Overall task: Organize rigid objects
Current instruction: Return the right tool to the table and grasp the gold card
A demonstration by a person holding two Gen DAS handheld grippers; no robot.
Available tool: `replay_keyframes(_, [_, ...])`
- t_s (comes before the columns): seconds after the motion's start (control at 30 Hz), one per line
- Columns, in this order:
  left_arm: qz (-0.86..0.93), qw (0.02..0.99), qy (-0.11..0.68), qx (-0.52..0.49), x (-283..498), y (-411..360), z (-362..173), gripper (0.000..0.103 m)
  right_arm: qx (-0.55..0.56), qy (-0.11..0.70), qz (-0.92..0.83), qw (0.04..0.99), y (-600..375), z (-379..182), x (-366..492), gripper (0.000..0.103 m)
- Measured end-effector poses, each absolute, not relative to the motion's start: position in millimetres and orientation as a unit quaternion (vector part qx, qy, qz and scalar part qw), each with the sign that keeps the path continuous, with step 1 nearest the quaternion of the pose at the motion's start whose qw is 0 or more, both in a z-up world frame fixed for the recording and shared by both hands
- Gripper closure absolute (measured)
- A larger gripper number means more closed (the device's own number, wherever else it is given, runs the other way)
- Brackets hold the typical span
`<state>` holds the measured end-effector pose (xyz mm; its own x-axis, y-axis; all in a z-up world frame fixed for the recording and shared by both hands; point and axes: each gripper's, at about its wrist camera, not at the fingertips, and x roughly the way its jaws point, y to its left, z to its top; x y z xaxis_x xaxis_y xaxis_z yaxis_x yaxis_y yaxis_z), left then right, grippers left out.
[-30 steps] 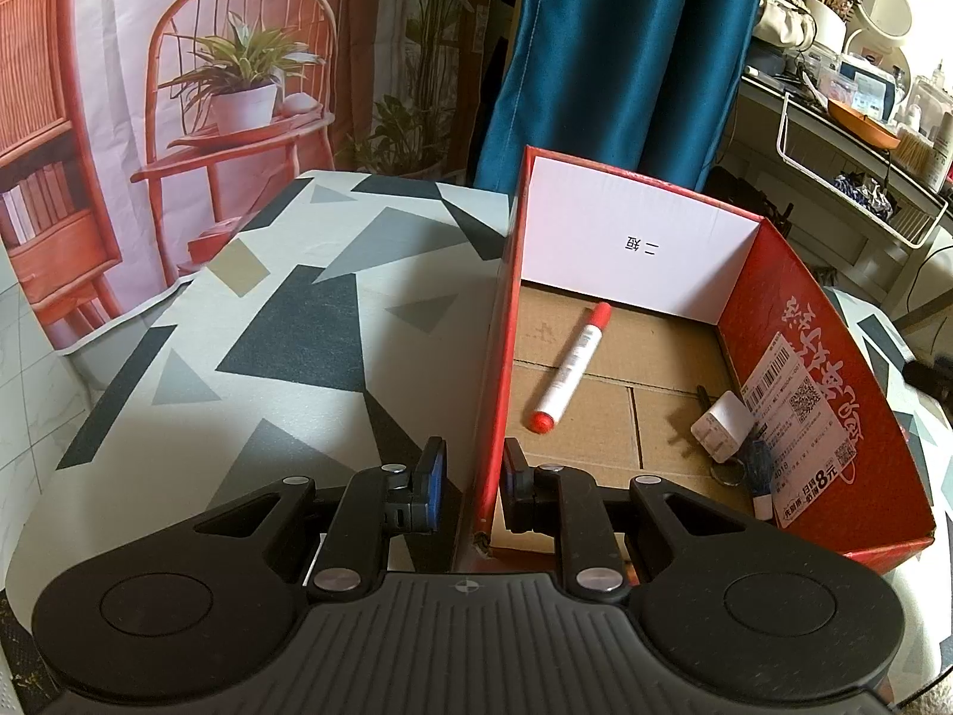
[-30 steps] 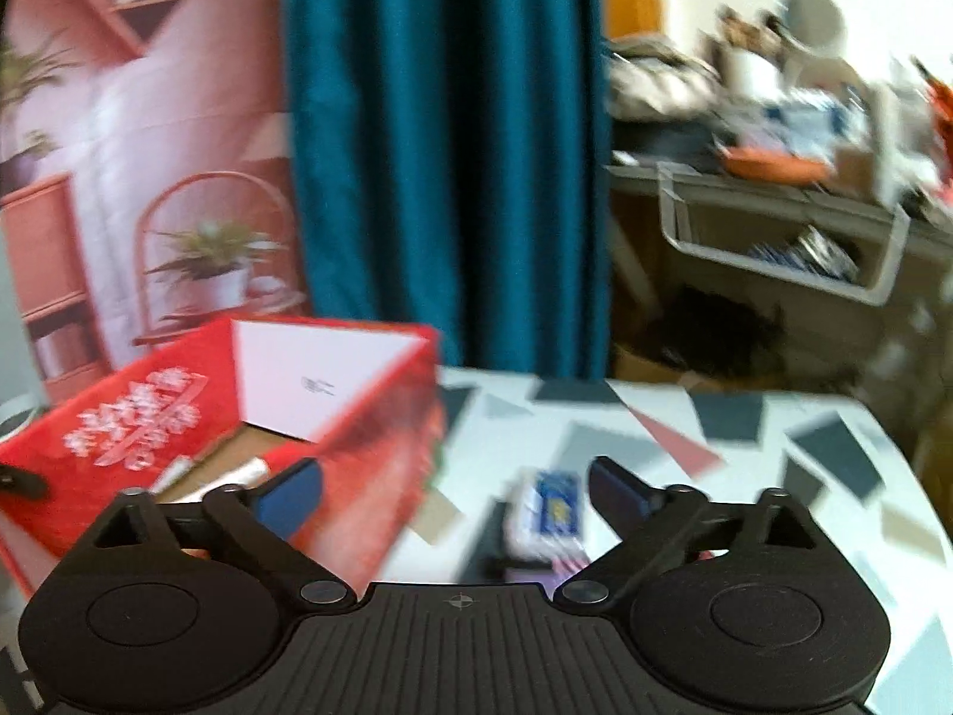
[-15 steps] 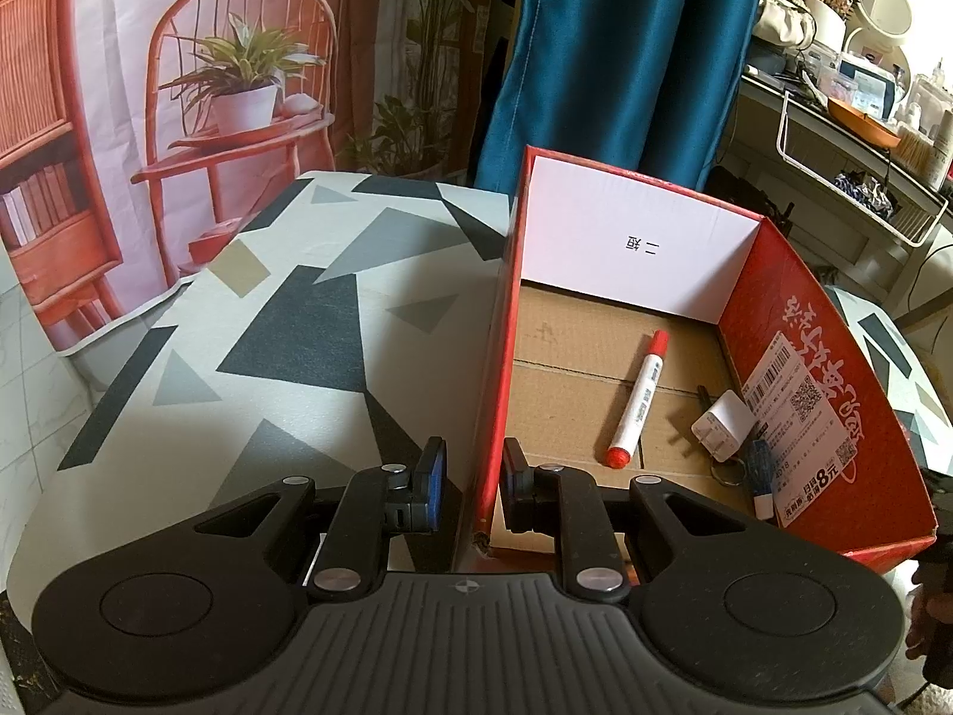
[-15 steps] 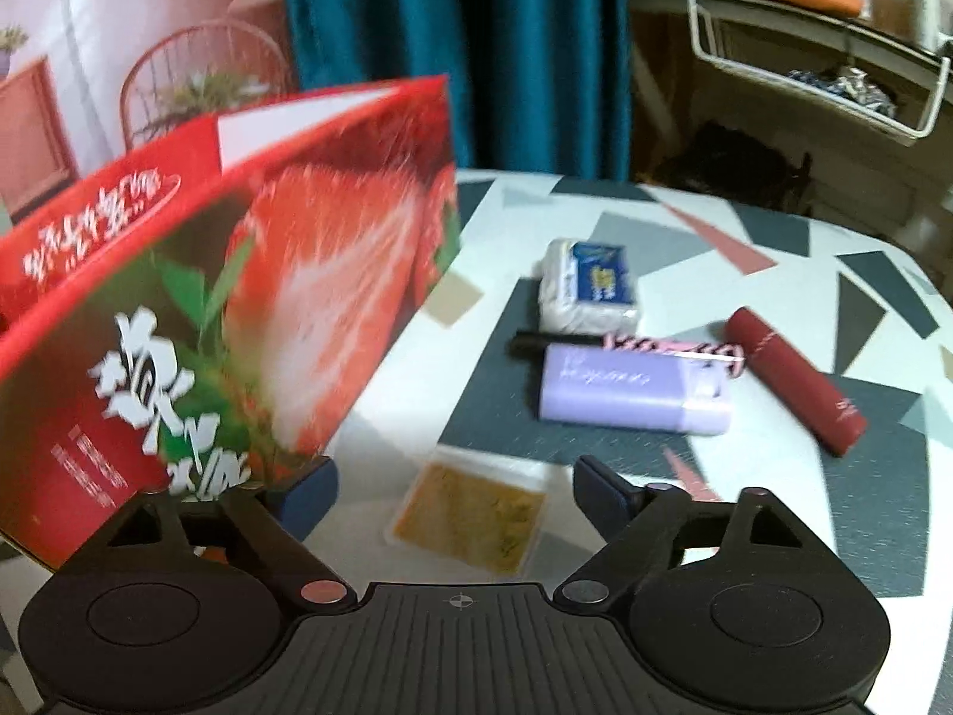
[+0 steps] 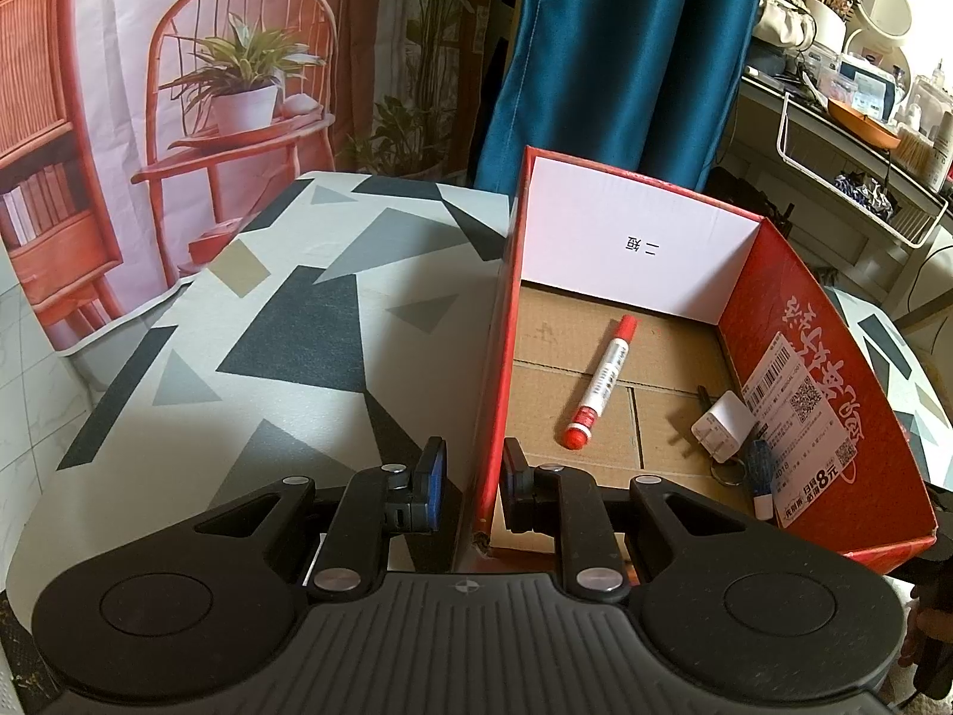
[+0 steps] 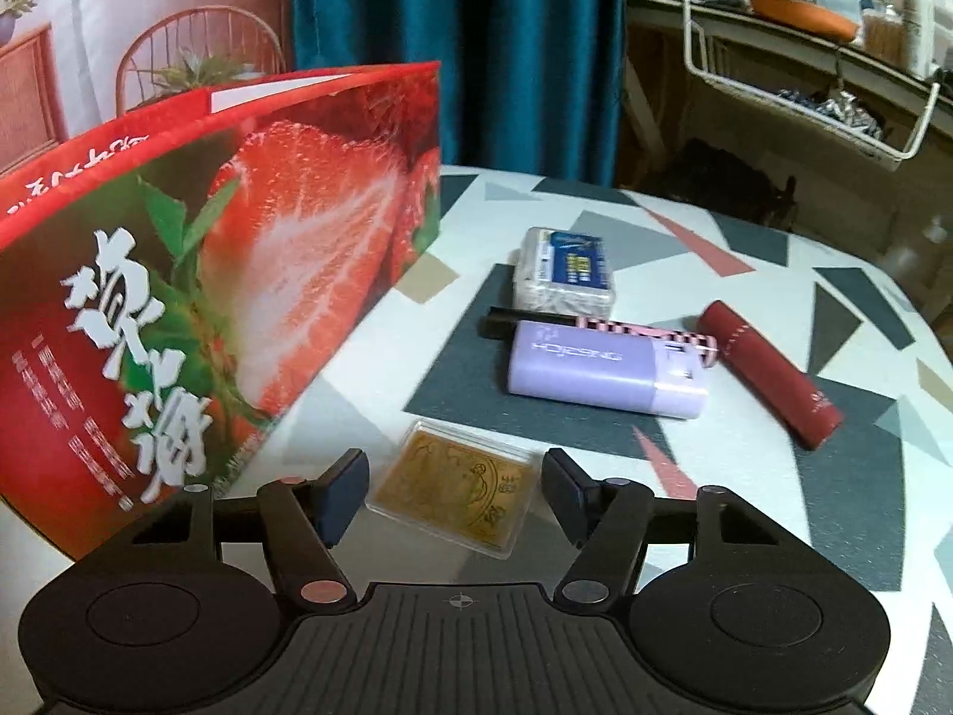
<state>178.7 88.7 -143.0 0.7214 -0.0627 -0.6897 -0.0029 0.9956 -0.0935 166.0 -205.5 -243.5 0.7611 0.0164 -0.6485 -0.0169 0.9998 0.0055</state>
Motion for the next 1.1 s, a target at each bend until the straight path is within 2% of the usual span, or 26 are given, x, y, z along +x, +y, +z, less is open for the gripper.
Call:
replay_keyframes(0.43, [-0.016, 0.927, 0.373, -0.043, 179, 88, -143, 0.082, 0.002, 0.328, -0.006, 0.945, -208, -247, 156, 0.043])
replay_keyframes(0.6, [-0.015, 0.927, 0.373, -0.042, 179, 88, -143, 0.082, 0.009, 0.348, -0.016, 0.937, -208, -244, 159, 0.034])
replay_keyframes(0.9, [-0.013, 0.927, 0.373, -0.040, 179, 84, -142, 0.082, 0.025, 0.385, -0.045, 0.922, -203, -238, 174, 0.032])
replay_keyframes(0.97, [-0.013, 0.927, 0.373, -0.041, 179, 84, -142, 0.082, 0.028, 0.389, -0.053, 0.919, -202, -238, 177, 0.033])
replay_keyframes(1.1, [-0.013, 0.927, 0.372, -0.041, 179, 84, -142, 0.082, 0.034, 0.395, -0.057, 0.916, -204, -236, 181, 0.049])
